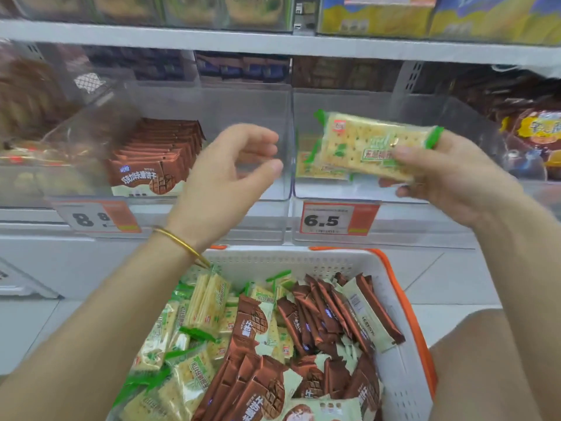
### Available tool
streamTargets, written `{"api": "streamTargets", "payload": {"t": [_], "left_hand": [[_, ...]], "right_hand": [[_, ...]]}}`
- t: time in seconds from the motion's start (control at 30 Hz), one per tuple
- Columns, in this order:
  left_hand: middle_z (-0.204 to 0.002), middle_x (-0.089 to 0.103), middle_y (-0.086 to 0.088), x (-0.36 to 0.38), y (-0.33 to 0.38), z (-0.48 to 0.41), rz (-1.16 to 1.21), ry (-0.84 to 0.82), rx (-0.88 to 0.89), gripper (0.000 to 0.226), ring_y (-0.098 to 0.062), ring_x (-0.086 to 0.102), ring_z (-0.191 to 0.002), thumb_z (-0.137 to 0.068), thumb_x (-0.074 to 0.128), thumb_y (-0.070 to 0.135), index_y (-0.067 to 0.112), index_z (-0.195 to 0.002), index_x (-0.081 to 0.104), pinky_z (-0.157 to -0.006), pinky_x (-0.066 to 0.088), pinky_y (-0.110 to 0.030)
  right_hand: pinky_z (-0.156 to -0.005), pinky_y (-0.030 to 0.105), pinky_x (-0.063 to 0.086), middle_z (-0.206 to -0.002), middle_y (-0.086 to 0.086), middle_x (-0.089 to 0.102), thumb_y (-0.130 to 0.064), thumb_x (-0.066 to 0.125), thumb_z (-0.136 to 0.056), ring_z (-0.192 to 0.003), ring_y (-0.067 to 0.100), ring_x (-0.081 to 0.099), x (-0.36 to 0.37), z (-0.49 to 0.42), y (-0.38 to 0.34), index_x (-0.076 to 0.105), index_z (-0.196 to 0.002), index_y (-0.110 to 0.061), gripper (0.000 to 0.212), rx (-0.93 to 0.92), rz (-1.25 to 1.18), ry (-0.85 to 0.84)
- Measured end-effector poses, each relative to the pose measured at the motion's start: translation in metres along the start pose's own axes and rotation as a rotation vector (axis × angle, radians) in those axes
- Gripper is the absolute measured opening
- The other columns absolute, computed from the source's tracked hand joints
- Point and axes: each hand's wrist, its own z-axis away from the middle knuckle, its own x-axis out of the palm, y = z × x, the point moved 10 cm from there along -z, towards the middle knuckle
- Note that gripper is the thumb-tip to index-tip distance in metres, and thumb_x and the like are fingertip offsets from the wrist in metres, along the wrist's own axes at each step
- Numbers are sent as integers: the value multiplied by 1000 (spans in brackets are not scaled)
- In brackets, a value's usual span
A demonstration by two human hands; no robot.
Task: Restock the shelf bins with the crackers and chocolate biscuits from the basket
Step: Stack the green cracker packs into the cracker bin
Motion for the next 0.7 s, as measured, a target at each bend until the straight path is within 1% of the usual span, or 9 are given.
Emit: {"api": "streamTargets", "payload": {"t": [0.07,0.1,0.17,0.2,0.27,0.4,0.53,0.63,0.7], "left_hand": [[-106,55,12,14,4,-10,-338,-44,144,33,-1,52,-105,-80,56,36,20,-108,61,-91,38,-16],[-114,54,7,26,-2,-12,-464,-100,173,43,-9,47,-116,-80,51,44,17,-112,61,-98,31,-20],[-135,45,-4,45,-15,-13,-586,-197,139,58,-22,34,-132,-79,47,54,18,-123,57,-106,22,-27],[-143,37,-7,51,-20,-12,-607,-222,117,59,-24,27,-136,-80,50,54,20,-127,54,-109,20,-30],[-150,28,-7,59,-25,-10,-639,-239,113,56,-23,20,-139,-85,58,48,22,-134,47,-112,19,-35],[-150,28,-6,64,-25,-7,-675,-240,151,57,-25,23,-137,-84,64,41,21,-135,46,-111,26,-41],[-148,30,-6,65,-25,-7,-651,-233,152,57,-26,26,-135,-82,69,35,21,-133,48,-110,25,-39],[-147,32,-8,65,-26,-7,-637,-219,166,56,-28,28,-135,-81,70,32,20,-132,50,-110,28,-42],[-147,31,-8,66,-26,-7,-626,-212,165,56,-28,28,-135,-81,71,31,20,-131,50,-109,28,-41]], "right_hand": [[-64,27,51,-85,1,68,-4,69,-79,-73,15,66,-26,-29,1,55,-90,-21,25,-16,143,128],[-62,24,49,-85,2,65,-2,70,-80,-72,14,63,-32,-43,7,54,-88,-22,27,-3,222,167],[-48,17,44,-81,1,59,-1,72,-79,-65,9,55,-29,-69,25,54,-92,-19,29,56,343,198],[-45,18,42,-80,0,57,-1,73,-79,-64,9,53,-24,-81,35,55,-99,-16,32,92,382,190],[-50,24,45,-82,-1,55,-3,74,-79,-66,13,52,-9,-100,54,54,-111,-15,40,160,434,137],[-71,41,57,-107,8,54,-3,74,-79,-87,27,59,11,-129,69,51,-111,-13,40,153,629,32],[-78,33,46,-118,10,54,-14,73,-79,-103,29,54,15,-145,70,50,-119,-8,46,72,1098,43],[-79,35,46,-120,15,52,-15,72,-79,-108,34,54,8,-150,76,47,-118,-7,47,106,1134,113],[-81,36,46,-124,18,50,-16,75,-79,-110,35,54,8,-153,79,39,-129,-3,62,124,1131,131]]}}
